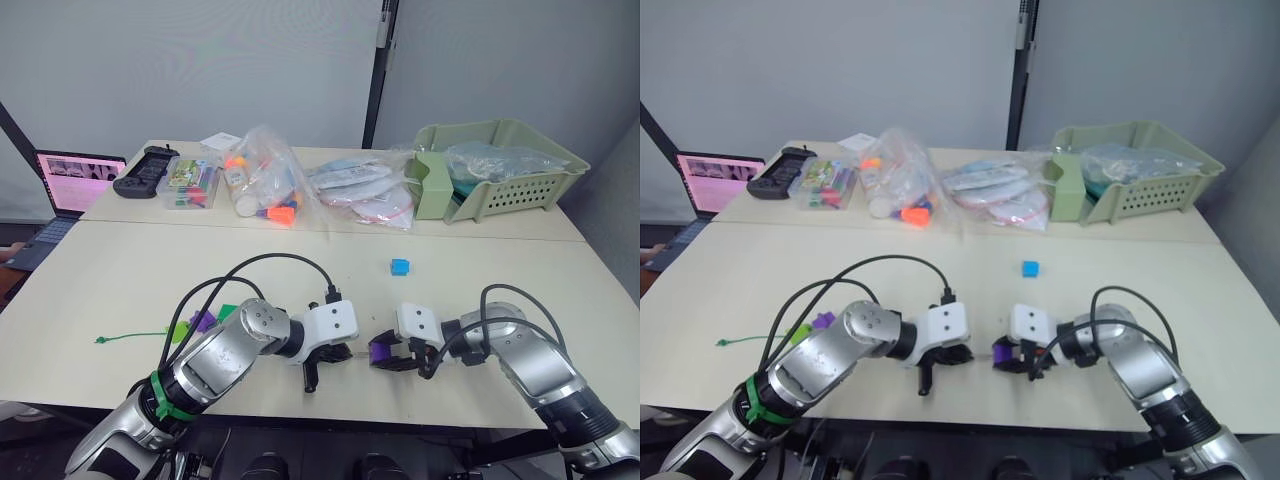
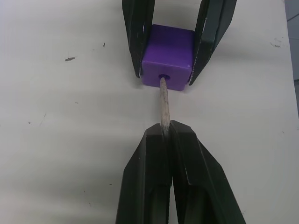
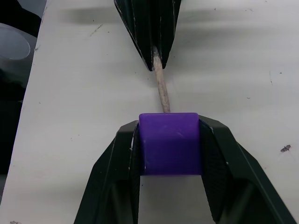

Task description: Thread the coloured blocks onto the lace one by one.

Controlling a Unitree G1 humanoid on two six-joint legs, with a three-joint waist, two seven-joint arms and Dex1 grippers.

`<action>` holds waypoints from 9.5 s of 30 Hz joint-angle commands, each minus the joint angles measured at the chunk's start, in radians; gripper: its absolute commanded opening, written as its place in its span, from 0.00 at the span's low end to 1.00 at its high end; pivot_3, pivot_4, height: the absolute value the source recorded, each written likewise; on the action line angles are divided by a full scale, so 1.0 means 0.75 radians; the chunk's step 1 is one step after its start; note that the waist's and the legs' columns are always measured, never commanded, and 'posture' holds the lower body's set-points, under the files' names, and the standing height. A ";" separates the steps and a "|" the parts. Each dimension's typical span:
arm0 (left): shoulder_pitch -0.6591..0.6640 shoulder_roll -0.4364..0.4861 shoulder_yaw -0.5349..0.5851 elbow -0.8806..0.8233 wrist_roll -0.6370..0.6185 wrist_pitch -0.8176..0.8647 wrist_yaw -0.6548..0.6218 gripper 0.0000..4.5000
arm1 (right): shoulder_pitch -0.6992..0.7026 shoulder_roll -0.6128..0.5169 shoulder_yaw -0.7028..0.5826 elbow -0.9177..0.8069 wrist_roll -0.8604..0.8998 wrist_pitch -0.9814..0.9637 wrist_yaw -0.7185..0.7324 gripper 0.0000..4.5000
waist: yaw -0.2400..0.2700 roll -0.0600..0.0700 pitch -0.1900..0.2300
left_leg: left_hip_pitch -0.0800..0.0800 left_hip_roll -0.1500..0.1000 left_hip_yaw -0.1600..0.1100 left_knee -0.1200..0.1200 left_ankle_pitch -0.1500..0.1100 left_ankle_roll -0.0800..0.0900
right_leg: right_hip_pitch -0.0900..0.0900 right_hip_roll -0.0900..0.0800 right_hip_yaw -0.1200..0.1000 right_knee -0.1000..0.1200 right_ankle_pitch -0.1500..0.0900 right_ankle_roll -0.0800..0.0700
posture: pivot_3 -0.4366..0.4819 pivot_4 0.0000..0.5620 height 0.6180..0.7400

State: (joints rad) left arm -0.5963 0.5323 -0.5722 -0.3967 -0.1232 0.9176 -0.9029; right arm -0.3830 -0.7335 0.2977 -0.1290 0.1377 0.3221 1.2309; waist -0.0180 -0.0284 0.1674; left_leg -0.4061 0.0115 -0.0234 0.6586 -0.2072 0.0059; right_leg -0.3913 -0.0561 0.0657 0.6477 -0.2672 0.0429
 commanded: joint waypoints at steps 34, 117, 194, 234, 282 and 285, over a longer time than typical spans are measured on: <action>0.032 -0.199 0.082 0.204 -0.014 -0.351 0.014 0.39 | 0.048 0.040 0.027 -0.138 -0.007 0.145 -0.052 0.26 | 0.001 0.000 0.000 | 0.001 -0.004 -0.001 0.001 0.000 0.000 | 0.002 -0.003 0.000 0.000 0.000 0.001 | 0.48 0.27 1.00; -0.002 -0.292 -0.004 0.537 0.114 -0.743 -0.198 0.27 | 0.287 -0.172 -0.222 -0.339 0.136 0.245 -0.220 1.00 | 0.010 0.000 0.000 | -0.003 -0.006 0.000 0.001 0.000 0.000 | 0.000 -0.004 0.000 -0.002 0.000 0.002 | 0.48 0.27 1.00; 0.106 -0.007 0.210 0.333 0.021 -0.715 -0.281 0.99 | 0.066 -0.019 0.000 -0.270 0.049 0.217 -0.221 0.00 | 0.005 0.001 -0.001 | -0.008 0.001 0.009 -0.009 0.001 -0.002 | -0.017 -0.001 0.004 0.002 0.000 -0.003 | 0.48 0.27 1.00; 0.068 -0.050 0.167 0.400 0.064 -0.764 -0.316 0.00 | 0.254 0.038 -0.285 -0.476 0.198 0.499 -0.457 0.44 | 0.011 0.001 -0.001 | -0.012 -0.001 0.003 0.002 0.001 -0.002 | -0.017 -0.001 0.003 0.010 0.001 -0.003 | 0.48 0.27 1.00; 0.103 0.033 0.196 0.365 0.046 -0.739 -0.304 0.00 | 0.188 1.055 -0.406 -0.085 -0.095 0.164 -1.770 0.27 | -0.033 0.003 -0.002 | -0.011 0.000 -0.004 -0.006 0.002 -0.004 | -0.022 -0.002 0.003 0.020 0.002 -0.005 | 0.48 0.27 1.00; 0.091 0.029 0.197 0.384 0.047 -0.746 -0.306 0.00 | 0.538 1.037 -0.211 -0.546 -0.132 0.386 -1.780 0.27 | -0.028 0.005 -0.003 | -0.013 -0.001 -0.005 -0.009 0.002 -0.004 | -0.026 -0.003 0.004 0.021 0.002 -0.005 | 0.48 0.27 1.00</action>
State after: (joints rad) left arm -0.5119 0.5580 -0.4451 -0.0972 -0.0809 0.3737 -1.1310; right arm -0.0079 0.0472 0.0805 -0.3742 0.0518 0.5383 -0.1042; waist -0.0391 -0.0250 0.1655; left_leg -0.4157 0.0109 -0.0275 0.6513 -0.2054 0.0029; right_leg -0.4112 -0.0585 0.0686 0.6628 -0.2658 0.0394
